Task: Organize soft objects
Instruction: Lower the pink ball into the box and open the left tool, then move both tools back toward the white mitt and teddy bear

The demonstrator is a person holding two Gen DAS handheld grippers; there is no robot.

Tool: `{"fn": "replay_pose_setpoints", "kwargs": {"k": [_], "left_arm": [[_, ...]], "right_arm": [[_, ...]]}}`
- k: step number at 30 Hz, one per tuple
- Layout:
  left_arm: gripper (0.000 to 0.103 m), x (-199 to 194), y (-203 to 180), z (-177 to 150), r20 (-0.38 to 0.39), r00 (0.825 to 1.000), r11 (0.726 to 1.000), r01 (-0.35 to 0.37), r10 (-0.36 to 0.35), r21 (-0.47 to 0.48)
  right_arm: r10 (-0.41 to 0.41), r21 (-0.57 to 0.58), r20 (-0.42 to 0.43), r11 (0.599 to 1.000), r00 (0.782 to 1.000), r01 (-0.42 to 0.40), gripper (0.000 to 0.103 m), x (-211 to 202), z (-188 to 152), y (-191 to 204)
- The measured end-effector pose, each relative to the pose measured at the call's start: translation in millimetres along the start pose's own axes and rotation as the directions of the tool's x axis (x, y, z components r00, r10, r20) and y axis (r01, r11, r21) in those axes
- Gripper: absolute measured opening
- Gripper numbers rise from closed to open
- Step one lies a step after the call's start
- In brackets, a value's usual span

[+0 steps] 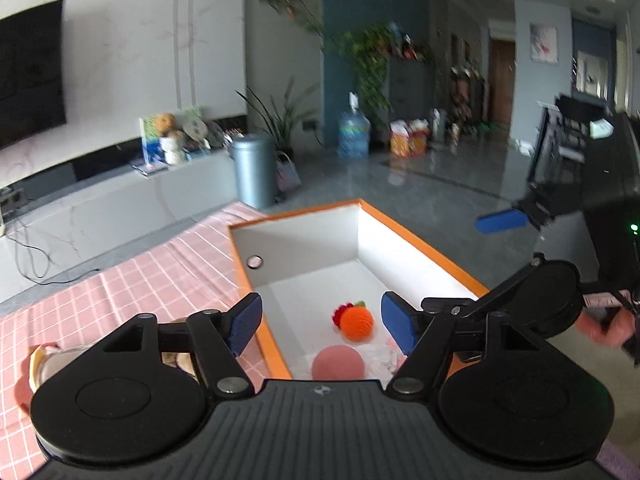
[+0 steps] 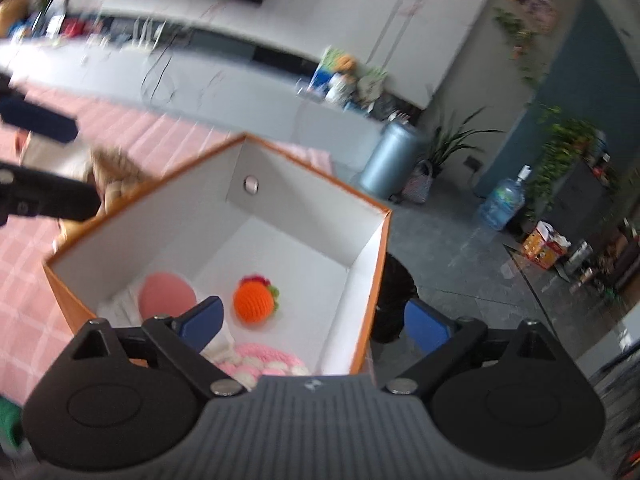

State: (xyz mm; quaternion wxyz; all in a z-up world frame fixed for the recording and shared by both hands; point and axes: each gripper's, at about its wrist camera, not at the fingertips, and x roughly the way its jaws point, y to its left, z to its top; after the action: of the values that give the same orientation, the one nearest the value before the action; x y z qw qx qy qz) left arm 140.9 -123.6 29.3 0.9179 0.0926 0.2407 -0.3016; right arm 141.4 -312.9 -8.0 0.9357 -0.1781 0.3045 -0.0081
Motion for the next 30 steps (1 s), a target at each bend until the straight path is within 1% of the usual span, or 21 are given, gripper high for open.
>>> {"fn": "replay_pose_setpoints", "kwargs": {"k": [4,5,7,10,13,16,18,22,24,30], "left_arm": [[0.081,-18.6,4.0,-9.1,0.079,0.996,0.999,-0.042,0.043,-0.025],[0.081,-22.7,7.0,-10.8,0.094,0.994,0.998,-0.053,0.057,-0.043],[0.081,-31.5,15.6,-16.7,0.122,0.99,0.992,-0.059,0.073,-0.113],[0.081,-42.2,33.0,-26.8,0.148,0.984,0.965,-0.058,0.099,-0.255],[0.081,-53.5,45.5,-37.4,0.165,0.968,0.938,-0.129,0.19,-0.323],[0.081,-63.2,62.9,-46.4,0.146,0.958,0.9,-0.172,0.248,-0.401],[0.081,-68.5,73.9,-53.8,0.136,0.953,0.878,-0.186,0.27,-0.441],[0.079,-78.5,94.3,-72.0,0.101,0.941,0.839,-0.235,0.323,-0.49],[0.079,-81.6,104.0,-78.3,0.084,0.939,0.826,-0.249,0.334,-0.505],[0.078,-95.0,123.9,-101.4,0.047,0.936,0.805,-0.273,0.348,-0.527]], "right_arm": [[0.025,0.112,0.088,0.993,0.996,-0.035,0.099,-17.2,-2.5,10.8],[0.033,0.139,0.112,0.989,0.993,-0.049,0.099,-20.2,-3.4,15.1],[0.045,0.181,0.153,0.981,0.987,-0.073,0.099,-26.4,-4.0,24.8],[0.065,0.222,0.204,0.969,0.977,-0.11,0.099,-32.6,-3.9,42.8],[0.089,0.237,0.236,0.96,0.968,-0.146,0.099,-36.2,-2.6,62.9],[0.075,0.223,0.244,0.966,0.967,-0.131,0.1,-36.3,1.3,86.6],[0.109,0.199,0.26,0.966,0.959,-0.164,0.1,-36.2,3.8,101.8],[0.188,0.162,0.271,0.958,0.944,-0.237,0.1,-34.4,9.8,125.8],[0.218,0.143,0.274,0.954,0.937,-0.264,0.1,-35.0,12.5,138.0],[0.294,0.109,0.259,0.938,0.92,-0.33,0.1,-29.4,21.0,166.6]]}}
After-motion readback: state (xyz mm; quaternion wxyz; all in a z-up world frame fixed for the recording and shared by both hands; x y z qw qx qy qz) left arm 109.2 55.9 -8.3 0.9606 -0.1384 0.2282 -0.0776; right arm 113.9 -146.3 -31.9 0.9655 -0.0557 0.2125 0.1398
